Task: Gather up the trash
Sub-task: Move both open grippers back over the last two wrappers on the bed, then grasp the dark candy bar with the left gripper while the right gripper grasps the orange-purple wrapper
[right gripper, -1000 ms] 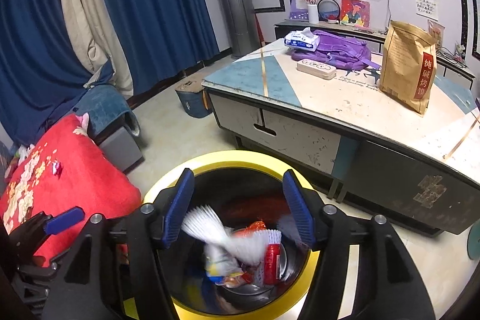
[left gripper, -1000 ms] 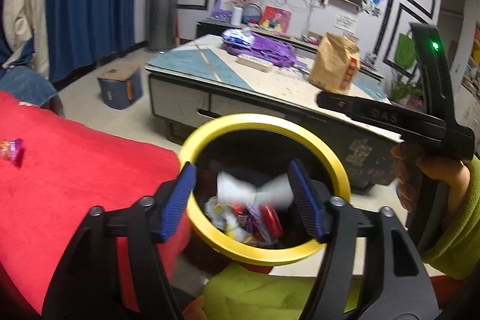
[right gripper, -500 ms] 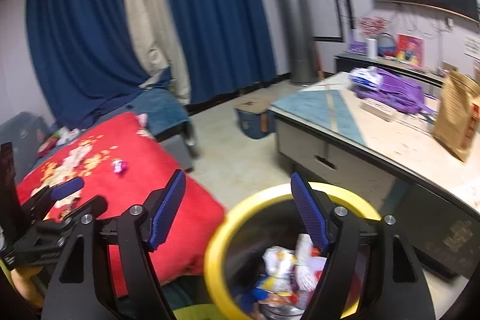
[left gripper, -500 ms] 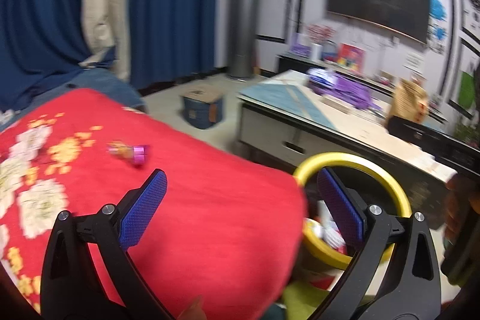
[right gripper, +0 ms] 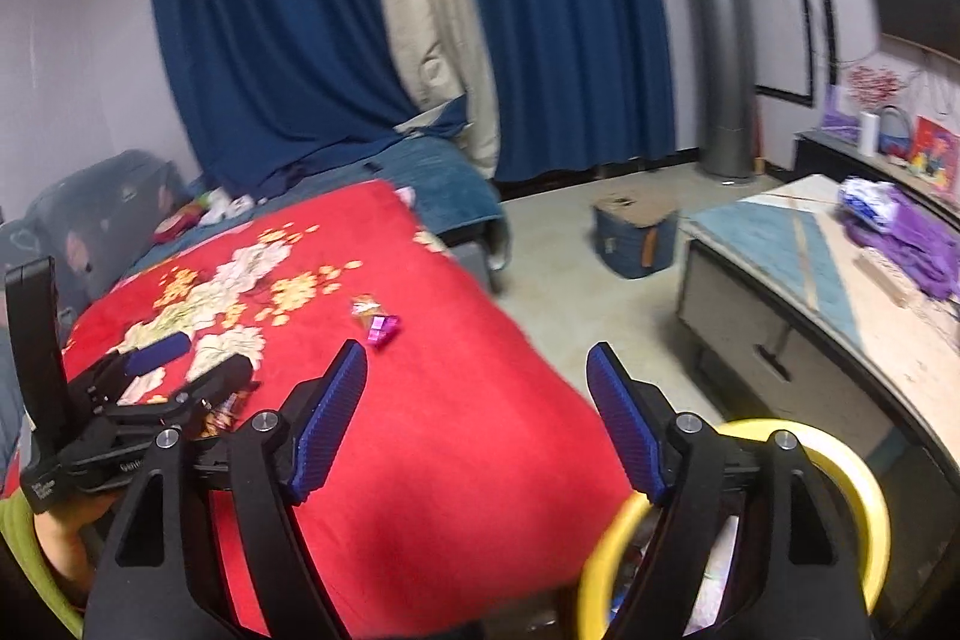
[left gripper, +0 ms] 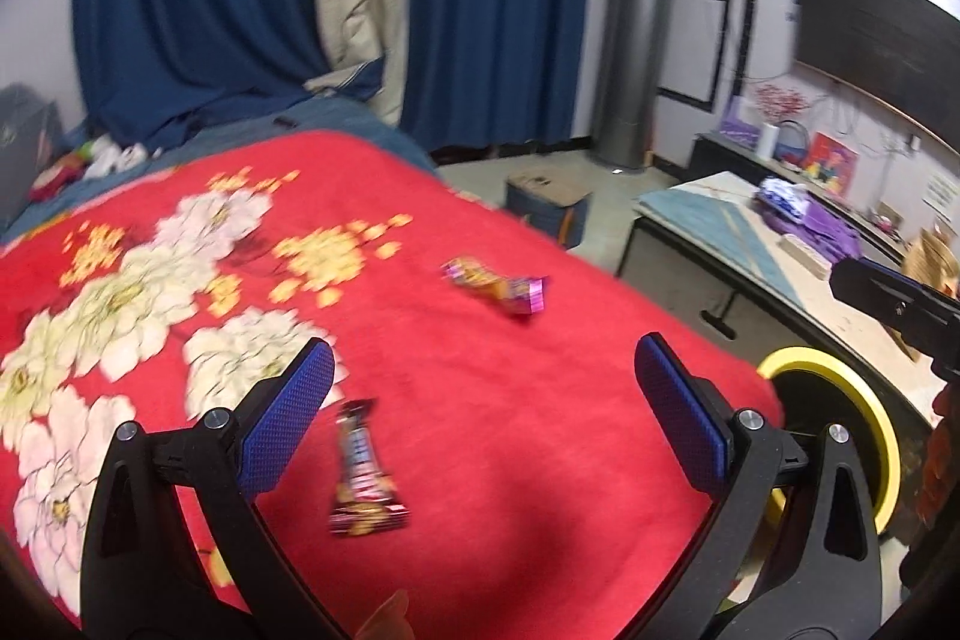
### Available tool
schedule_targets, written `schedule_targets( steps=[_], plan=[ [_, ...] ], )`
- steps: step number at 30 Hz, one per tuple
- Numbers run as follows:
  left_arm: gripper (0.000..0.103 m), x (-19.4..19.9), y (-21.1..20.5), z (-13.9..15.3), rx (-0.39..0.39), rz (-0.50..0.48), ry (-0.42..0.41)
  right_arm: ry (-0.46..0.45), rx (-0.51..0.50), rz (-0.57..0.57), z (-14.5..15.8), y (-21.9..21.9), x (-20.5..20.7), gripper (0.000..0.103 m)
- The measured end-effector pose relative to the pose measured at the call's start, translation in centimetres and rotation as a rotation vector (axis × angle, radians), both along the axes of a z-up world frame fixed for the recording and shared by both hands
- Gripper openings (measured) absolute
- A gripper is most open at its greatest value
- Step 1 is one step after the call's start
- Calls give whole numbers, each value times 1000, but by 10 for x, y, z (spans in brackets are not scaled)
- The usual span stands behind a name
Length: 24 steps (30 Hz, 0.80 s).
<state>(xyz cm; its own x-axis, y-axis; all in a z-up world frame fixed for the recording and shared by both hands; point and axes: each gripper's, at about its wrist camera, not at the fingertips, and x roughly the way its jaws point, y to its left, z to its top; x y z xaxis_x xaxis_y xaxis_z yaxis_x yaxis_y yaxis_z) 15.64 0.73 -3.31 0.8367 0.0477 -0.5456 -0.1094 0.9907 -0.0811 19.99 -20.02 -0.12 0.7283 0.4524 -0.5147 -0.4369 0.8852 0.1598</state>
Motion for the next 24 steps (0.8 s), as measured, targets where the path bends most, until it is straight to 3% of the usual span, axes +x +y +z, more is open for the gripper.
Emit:
schedule_targets(
  steps=[9,11,15,20,24],
  plan=[
    [91,4,42,-24,-123,46,110,129,-42,113,-24,74,62,73],
    [75,6,48,-33,-167,46,146,142,-63,131,-31,89,71,73],
    [53,14,51,-52,-205,39,216,175,-114,160,-48,114,92,73],
    [20,17,53,-61,-238,31,243,212,-182,181,-69,146,117,70],
    [13,17,50,-64,-259,2,247,222,-237,192,-83,164,128,64]
  ],
)
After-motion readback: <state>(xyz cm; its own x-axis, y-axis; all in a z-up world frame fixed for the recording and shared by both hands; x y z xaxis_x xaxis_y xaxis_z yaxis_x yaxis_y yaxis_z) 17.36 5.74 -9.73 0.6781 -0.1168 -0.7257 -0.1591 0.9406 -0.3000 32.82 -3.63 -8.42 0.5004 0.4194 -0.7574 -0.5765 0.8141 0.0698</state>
